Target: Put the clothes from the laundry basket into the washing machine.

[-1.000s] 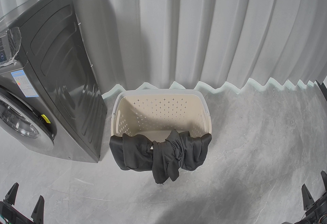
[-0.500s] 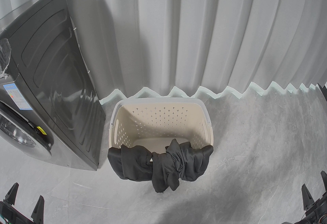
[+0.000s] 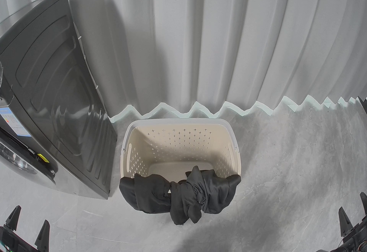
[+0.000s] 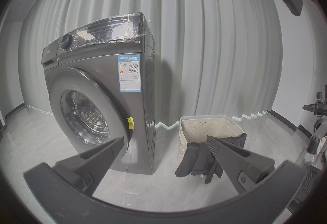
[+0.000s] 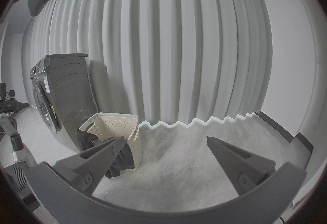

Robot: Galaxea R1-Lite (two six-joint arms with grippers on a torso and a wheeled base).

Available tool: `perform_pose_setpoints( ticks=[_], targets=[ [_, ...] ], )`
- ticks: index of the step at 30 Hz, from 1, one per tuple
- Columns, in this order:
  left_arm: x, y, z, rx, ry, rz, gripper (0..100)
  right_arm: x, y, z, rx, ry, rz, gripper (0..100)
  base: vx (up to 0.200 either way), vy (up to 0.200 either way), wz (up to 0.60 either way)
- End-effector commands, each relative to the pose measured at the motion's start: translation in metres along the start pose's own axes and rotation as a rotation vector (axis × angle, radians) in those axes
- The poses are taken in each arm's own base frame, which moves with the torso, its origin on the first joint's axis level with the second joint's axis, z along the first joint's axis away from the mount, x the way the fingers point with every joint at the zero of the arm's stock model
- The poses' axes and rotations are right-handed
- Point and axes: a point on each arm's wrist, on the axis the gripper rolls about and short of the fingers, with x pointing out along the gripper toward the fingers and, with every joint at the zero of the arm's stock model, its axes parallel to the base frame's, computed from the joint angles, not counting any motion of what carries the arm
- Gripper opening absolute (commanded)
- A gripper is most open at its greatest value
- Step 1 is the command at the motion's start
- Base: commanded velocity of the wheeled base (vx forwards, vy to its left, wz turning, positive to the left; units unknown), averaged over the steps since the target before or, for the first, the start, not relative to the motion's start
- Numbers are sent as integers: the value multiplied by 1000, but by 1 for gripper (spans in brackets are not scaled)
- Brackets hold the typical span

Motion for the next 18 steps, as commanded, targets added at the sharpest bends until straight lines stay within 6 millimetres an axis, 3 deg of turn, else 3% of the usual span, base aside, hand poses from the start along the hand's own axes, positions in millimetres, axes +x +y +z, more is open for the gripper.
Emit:
perform_pose_setpoints(
  ticks=[1,5,14,18],
  targets=[
    [0,0,-4,-1,-3,0,100,0,0,-5,0,-1,0,100,0,0,0],
    [0,0,-4,-1,-3,0,100,0,0,-5,0,-1,0,100,0,0,0],
    [0,0,-4,0,-3,0,100,0,0,-5,0,-1,0,100,200,0,0],
    [0,0,-4,0,-3,0,100,0,0,-5,0,-1,0,100,0,0,0]
  ],
)
